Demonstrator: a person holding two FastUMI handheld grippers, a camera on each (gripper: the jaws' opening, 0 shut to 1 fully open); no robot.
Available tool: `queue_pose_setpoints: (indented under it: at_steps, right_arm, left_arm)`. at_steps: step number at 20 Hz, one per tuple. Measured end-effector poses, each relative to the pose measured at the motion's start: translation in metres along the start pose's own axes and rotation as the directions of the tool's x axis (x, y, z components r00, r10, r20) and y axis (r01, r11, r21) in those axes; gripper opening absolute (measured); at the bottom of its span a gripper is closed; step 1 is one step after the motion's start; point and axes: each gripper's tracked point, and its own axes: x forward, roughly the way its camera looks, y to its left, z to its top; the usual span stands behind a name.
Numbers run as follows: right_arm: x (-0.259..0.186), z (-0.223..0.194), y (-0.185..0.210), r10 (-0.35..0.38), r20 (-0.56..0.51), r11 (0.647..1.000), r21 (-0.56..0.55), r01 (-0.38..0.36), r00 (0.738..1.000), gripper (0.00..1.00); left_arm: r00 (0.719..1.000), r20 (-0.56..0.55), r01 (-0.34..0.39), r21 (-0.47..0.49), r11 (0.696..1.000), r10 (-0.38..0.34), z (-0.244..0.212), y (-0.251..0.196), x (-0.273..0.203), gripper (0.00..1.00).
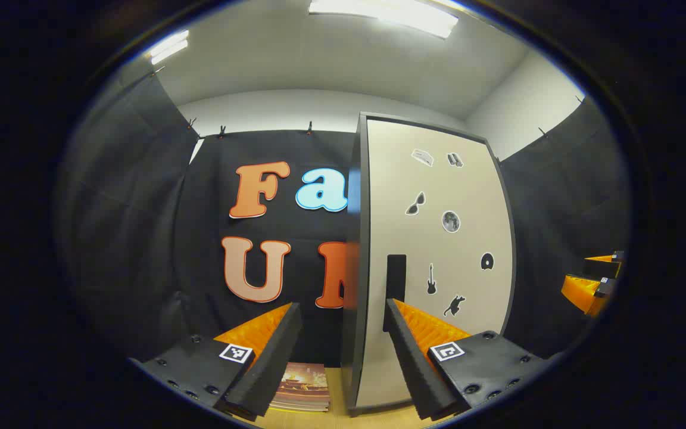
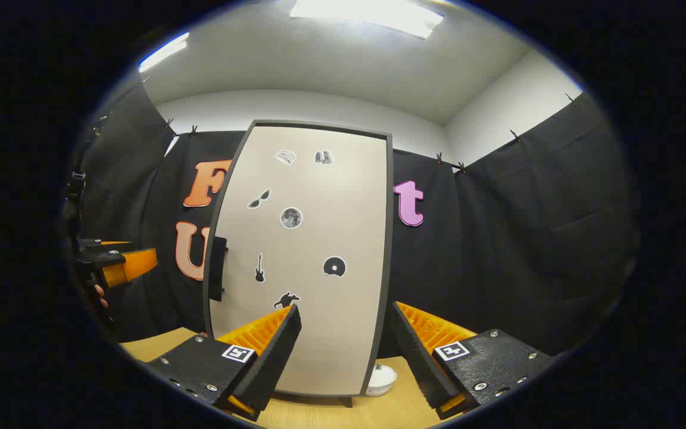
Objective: Open the cabinet door with the right hand, grasp the bottle in the cabinet with the left hand and place it on the coaster, then close the cabinet door with the right hand.
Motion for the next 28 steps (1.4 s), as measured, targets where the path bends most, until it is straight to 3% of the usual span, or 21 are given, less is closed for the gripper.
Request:
queue_pose_setpoints:
  at_steps: [3, 5, 7, 12, 18, 23, 28]
  right_arm:
    - [0.006, 0.006, -0.017, -0.007, 0.023, 1.000, -0.012, 0.007, 1.000, 0.94]
    - [0.003, 0.001, -0.013, 0.049, -0.002, 0.999, 0.015, -0.049, 0.999, 0.96]
    - [-0.003, 0.003, -0.018, 0.074, 0.000, 0.997, 0.028, -0.074, 0.997, 0.92]
    - [-0.010, 0.001, -0.036, 0.023, 0.006, 0.999, -0.045, -0.022, 1.000, 0.91]
    - [-0.001, -0.017, -0.027, 0.047, -0.059, 0.999, -0.003, -0.047, 0.997, 0.89]
    - [0.021, -0.030, 0.007, 0.100, -0.102, 0.993, 0.069, -0.093, 0.990, 0.92]
    - [0.045, -0.037, 0.079, 0.235, -0.135, 0.971, 0.075, -0.226, 0.963, 0.94]
  left_arm:
    - [1.000, 0.003, -0.020, -0.003, 1.000, 0.020, 0.004, -0.009, -0.004, 0.93]
    - [0.999, 0.005, -0.035, 0.017, 0.999, 0.035, 0.010, -0.010, -0.003, 0.93]
    - [0.999, 0.007, -0.039, 0.017, 0.999, 0.039, 0.013, -0.015, -0.002, 0.93]
    - [0.999, -0.026, -0.034, 0.004, 0.999, 0.034, 0.005, -0.032, -0.001, 0.93]
    - [0.997, -0.045, -0.054, 0.027, 0.998, 0.055, 0.000, -0.027, -0.002, 0.93]
    - [0.996, -0.030, -0.078, 0.077, 0.994, 0.081, 0.009, -0.004, -0.008, 0.93]
    - [0.991, -0.031, -0.127, 0.109, 0.986, 0.131, 0.009, 0.040, -0.023, 0.93]
